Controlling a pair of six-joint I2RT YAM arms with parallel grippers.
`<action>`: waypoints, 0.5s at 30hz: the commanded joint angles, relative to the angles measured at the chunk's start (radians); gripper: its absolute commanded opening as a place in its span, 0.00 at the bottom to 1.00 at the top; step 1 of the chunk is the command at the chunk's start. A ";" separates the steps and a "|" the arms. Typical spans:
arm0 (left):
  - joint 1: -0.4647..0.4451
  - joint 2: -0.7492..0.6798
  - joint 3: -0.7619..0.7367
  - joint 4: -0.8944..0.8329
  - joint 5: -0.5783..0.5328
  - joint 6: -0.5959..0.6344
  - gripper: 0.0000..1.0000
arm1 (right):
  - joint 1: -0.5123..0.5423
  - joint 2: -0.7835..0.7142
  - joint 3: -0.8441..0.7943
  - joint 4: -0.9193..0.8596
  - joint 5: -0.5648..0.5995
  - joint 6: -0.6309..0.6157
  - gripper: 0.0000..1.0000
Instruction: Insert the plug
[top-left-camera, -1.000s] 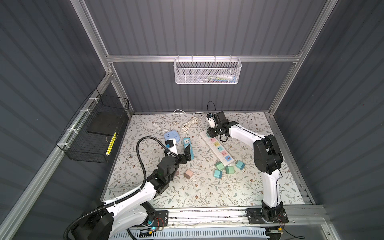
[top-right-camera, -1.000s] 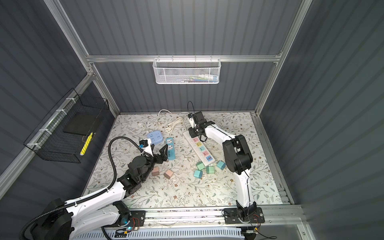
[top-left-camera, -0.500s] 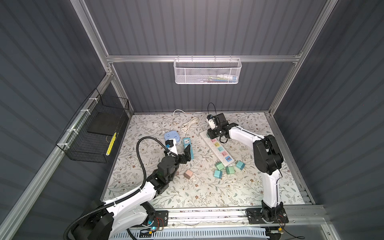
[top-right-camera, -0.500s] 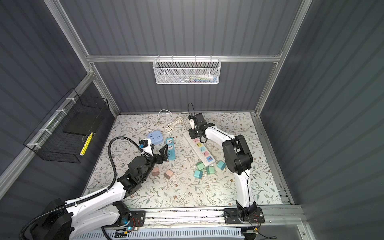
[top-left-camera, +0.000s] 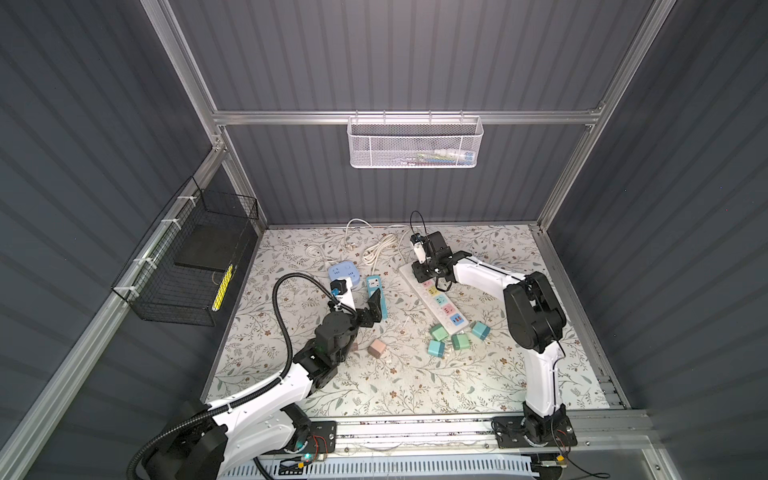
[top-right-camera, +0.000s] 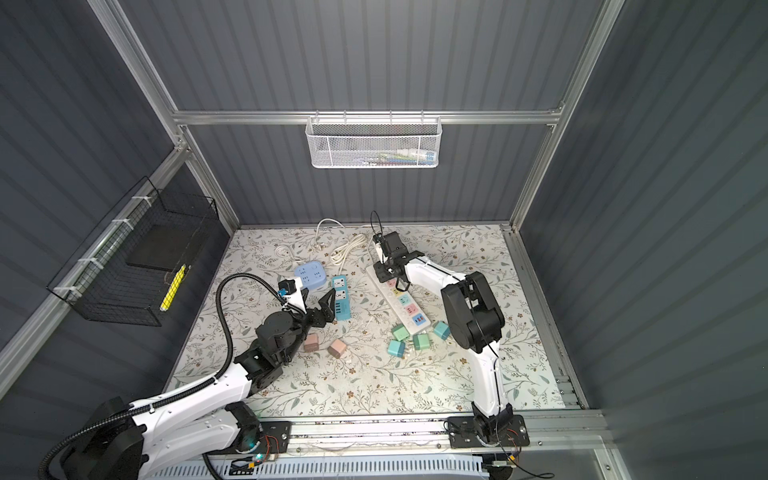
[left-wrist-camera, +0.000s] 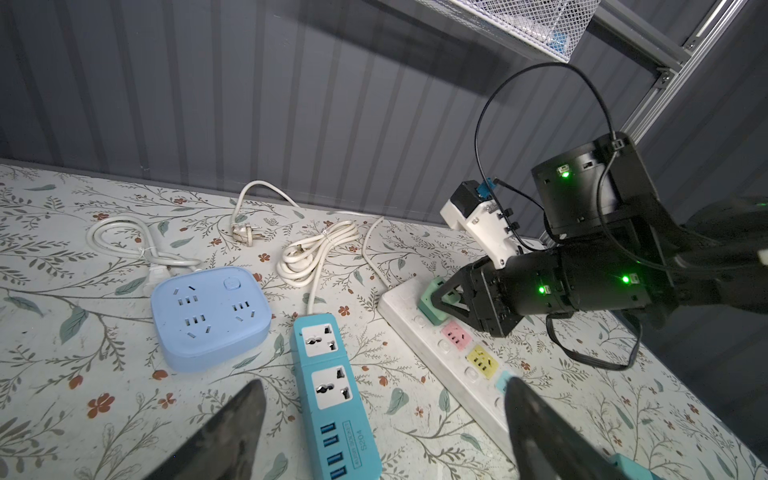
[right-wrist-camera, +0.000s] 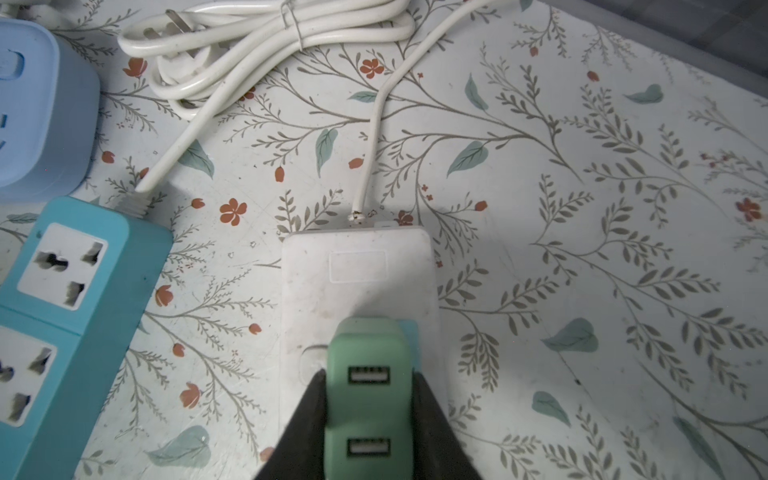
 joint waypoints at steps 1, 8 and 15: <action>0.006 -0.010 -0.017 0.029 -0.005 -0.005 0.90 | 0.024 0.028 -0.031 -0.116 0.018 0.039 0.17; 0.007 -0.028 -0.022 0.018 -0.007 -0.006 0.90 | 0.026 0.047 -0.033 -0.155 0.025 0.057 0.18; 0.007 -0.031 -0.020 0.016 -0.001 -0.009 0.90 | 0.038 0.073 -0.040 -0.187 0.019 0.066 0.18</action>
